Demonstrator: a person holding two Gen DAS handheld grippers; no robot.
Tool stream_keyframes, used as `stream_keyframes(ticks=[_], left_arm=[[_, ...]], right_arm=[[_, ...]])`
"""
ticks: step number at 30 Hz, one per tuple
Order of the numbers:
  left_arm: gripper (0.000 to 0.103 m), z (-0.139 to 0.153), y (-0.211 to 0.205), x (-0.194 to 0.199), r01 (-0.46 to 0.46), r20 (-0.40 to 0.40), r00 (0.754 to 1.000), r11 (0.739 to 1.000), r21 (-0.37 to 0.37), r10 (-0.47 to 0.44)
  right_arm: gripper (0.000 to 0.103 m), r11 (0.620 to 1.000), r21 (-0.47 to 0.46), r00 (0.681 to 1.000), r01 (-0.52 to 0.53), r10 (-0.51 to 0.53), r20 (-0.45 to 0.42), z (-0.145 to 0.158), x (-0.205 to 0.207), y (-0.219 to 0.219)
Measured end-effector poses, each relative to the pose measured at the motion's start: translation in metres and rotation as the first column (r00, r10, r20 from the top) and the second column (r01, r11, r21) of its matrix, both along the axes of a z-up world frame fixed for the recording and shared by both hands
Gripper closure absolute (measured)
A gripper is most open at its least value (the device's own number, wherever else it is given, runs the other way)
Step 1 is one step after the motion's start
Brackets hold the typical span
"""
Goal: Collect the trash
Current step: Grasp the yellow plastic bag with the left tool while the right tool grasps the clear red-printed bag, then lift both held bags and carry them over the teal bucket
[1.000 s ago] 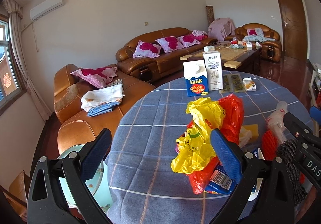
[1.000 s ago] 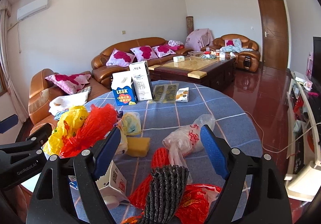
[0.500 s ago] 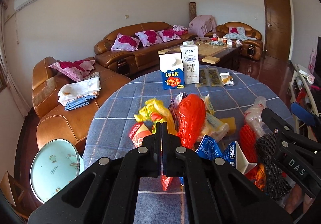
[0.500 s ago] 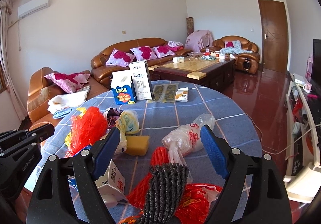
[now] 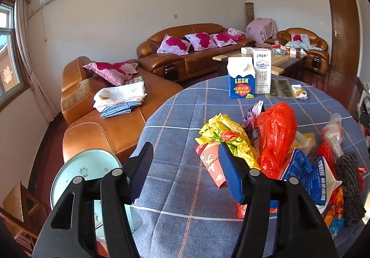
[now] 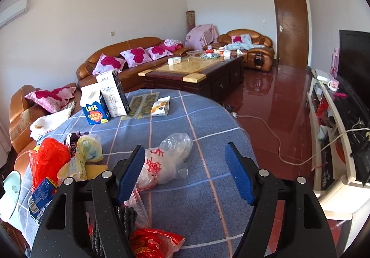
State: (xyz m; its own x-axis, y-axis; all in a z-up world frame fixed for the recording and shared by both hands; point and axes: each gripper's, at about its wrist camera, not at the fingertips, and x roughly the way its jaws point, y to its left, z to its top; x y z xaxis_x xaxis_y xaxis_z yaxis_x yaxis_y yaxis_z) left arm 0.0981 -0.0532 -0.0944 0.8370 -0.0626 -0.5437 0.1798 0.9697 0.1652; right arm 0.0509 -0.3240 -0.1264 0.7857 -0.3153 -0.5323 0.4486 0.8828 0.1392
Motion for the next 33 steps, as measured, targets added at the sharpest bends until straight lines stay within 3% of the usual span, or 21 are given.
stream_keyframes(ticks=[4,9,11,14,21,29,33], left_arm=[[0.043,-0.012,-0.001,0.011,-0.007,-0.044,0.999,1.000,0.004,0.007],[0.042,-0.026,-0.002,0.024,-0.023,-0.079,0.997,0.999,0.026,0.025],[0.039,-0.029,0.000,0.025,-0.025,-0.084,0.996,0.999,0.030,0.027],[0.033,-0.029,-0.004,0.026,-0.006,-0.084,0.996,1.000,0.017,0.007],[0.032,-0.031,-0.021,0.033,0.046,-0.108,0.993,0.999,0.002,-0.046],[0.033,-0.026,-0.035,0.041,0.083,-0.144,0.986,0.996,-0.031,-0.086],[0.035,-0.028,-0.047,0.048,0.103,-0.155,0.983,0.995,0.004,-0.102]], right_arm=[[0.033,0.996,0.027,0.994,-0.086,0.087,-0.060,-0.007,0.025,0.004],[0.033,0.990,0.069,0.979,-0.122,0.131,-0.158,-0.023,0.061,0.003],[0.040,0.982,0.117,0.967,-0.149,0.170,-0.190,-0.034,0.069,0.001],[0.048,0.964,0.187,0.957,-0.188,0.222,-0.185,-0.042,0.072,0.002],[0.066,0.951,0.187,0.944,-0.247,0.279,-0.174,-0.042,0.075,0.011],[0.068,0.952,0.127,0.943,-0.277,0.295,-0.154,-0.039,0.071,0.018],[0.068,0.951,0.138,0.943,-0.277,0.297,-0.151,-0.039,0.071,0.016]])
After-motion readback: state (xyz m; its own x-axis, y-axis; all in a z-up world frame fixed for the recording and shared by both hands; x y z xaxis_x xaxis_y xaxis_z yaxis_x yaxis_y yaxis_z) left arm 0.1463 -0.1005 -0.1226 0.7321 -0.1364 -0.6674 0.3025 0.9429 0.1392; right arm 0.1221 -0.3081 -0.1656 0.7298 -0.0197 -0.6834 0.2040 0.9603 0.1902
